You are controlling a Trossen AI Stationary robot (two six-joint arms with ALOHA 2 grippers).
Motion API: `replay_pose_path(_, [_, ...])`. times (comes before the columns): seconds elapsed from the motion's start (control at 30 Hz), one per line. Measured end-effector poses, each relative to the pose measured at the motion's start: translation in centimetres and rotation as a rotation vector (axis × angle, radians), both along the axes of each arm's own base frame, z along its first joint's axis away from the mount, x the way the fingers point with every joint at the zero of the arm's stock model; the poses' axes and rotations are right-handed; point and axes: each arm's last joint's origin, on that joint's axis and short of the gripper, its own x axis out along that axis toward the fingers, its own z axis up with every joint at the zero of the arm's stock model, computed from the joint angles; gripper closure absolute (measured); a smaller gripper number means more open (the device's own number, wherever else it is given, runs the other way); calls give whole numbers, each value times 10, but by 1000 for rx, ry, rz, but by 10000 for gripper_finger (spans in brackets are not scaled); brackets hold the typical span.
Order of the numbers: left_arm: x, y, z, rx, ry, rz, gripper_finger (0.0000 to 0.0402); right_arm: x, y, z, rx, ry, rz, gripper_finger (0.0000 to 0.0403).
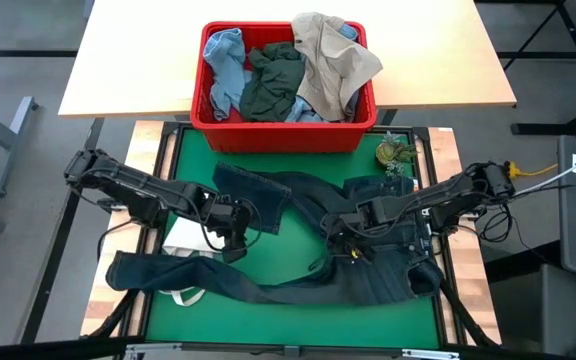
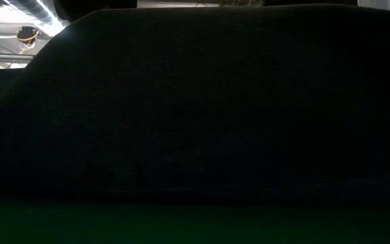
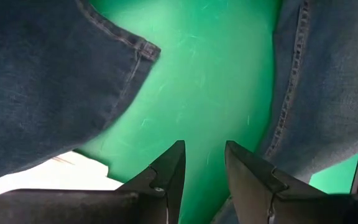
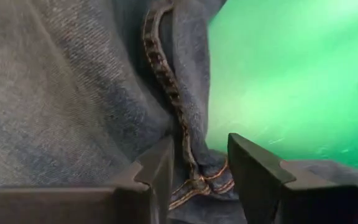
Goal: Fold laundry
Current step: Fold the dark blue pants
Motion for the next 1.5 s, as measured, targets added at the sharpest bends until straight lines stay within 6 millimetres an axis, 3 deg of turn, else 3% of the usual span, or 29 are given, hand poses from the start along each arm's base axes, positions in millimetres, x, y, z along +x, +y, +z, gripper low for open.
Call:
replay_pose_path(0.27, [1, -1, 1, -4, -18, -4, 294, 0, -4, -1, -151, 48, -62, 389])
replay_pose_path(0.43, [1, -1, 1, 6, -19, -22, 294, 3, -9, 19, -262, 102, -140, 377])
replay_pose_path(0.6, [2, 0, 1, 24, -22, -18, 294, 0, -23, 38, -355, 189, -343, 397])
replay_pose_path(0.83, [2, 2, 1, 57, -28, -18, 294, -18, -51, 38, -469, 349, -616, 394])
replay_pose_path(1.13, [13, 10, -8, 136, -31, 63, 294, -19, -56, 37, -394, 376, -574, 389])
replay_pose_path(1.5, [39, 2, -48, 105, 64, -21, 294, -19, -56, 37, -402, 374, -553, 385])
